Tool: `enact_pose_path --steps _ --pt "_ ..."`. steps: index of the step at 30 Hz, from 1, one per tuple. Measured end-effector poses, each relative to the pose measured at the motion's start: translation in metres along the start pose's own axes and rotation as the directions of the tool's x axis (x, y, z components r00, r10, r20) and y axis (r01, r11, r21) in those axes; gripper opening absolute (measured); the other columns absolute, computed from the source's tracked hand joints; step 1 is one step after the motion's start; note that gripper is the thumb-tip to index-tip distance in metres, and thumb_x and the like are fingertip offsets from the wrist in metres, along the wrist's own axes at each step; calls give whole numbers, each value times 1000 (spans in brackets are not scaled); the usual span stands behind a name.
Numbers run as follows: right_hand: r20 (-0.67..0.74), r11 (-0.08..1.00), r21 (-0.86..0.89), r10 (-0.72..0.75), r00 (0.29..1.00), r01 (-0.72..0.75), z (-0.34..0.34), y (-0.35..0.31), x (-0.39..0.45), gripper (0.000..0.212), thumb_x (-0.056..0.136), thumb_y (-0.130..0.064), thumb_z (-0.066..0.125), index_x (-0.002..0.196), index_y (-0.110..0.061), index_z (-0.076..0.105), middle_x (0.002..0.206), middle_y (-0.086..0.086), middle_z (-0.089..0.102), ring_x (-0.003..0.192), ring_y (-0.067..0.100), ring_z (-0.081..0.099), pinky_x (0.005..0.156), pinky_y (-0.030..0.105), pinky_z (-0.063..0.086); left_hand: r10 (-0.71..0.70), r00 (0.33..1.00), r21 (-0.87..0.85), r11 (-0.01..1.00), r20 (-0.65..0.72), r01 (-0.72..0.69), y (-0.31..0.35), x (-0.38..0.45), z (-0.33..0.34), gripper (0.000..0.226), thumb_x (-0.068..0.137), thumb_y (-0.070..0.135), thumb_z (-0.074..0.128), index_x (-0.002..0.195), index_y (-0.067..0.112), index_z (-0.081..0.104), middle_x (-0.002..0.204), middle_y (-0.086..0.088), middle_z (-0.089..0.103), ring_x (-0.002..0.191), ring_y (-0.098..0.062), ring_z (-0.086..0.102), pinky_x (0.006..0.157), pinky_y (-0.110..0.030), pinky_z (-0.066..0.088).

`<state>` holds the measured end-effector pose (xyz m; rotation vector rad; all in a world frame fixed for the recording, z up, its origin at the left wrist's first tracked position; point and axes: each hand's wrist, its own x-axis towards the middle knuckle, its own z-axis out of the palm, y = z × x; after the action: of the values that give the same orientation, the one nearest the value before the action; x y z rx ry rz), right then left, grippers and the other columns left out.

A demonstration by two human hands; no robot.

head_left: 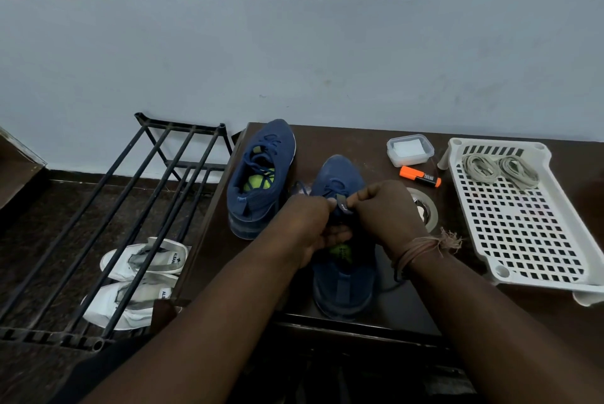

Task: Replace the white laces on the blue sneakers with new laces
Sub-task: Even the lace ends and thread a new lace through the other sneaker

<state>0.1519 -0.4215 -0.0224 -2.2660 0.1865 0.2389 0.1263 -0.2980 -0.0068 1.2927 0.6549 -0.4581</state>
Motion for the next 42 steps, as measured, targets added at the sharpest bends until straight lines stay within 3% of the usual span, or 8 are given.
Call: enact_pose_path --steps 14,17,19,21,28,33,37,42 --pt "79 885 413 199 977 -214 8 2 2 24 85 5 65 73 -16 67 82 10 70 86 28 69 82 43 59 -6 1000 537 844 2 4 4 5 -3 36 110 26 38 105 -3 60 81 -16 71 65 -24 69 54 -25 56" --pt "152 864 438 201 968 -249 9 4 7 26 90 1 60 74 -20 62 88 6 64 92 26 62 87 40 54 222 975 832 538 16 -136 -2 12 -12 37 104 33 52 99 1 68 82 -14 76 77 -31 74 71 -37 62" --pt "190 870 423 189 963 -254 6 3 9 27 93 -3 56 74 -22 59 88 3 60 94 24 57 93 41 51 494 868 971 188 39 -150 -6 13 -18 33 96 41 63 85 11 67 78 -5 70 75 -25 69 63 -36 54" --pt "188 874 416 188 964 -252 5 3 9 25 93 -6 55 74 -21 57 89 5 59 92 23 55 90 40 52 671 739 988 61 66 -143 -7 9 -18 30 91 44 68 81 16 62 79 -1 63 75 -21 63 60 -33 42" --pt "195 847 452 214 957 -281 8 -1 4 8 86 -14 59 80 -19 60 103 15 64 92 28 60 92 50 55 635 766 954 154 104 -257 -2 7 -18 22 96 25 57 98 22 79 89 -2 73 79 -19 67 68 -33 54" --pt "216 856 441 193 957 -272 4 3 6 21 94 -10 55 77 -21 56 81 -1 56 73 14 55 67 28 49 621 773 948 154 126 -278 -2 2 -17 24 97 23 57 105 22 79 95 -2 74 84 -19 67 74 -34 56" --pt "114 908 374 159 981 -191 10 1 2 24 91 -8 59 72 -22 62 80 2 62 84 22 59 88 41 55 605 782 916 214 148 -339 -3 -4 -17 25 96 20 58 107 27 79 101 0 76 90 -18 69 81 -36 58" --pt "50 969 232 74 996 -83 13 -2 -4 23 77 -6 76 64 -23 67 80 5 73 83 26 71 83 47 59 635 771 914 289 40 -286 -4 9 -19 17 93 23 62 87 20 78 80 -1 72 76 -18 68 62 -31 53"
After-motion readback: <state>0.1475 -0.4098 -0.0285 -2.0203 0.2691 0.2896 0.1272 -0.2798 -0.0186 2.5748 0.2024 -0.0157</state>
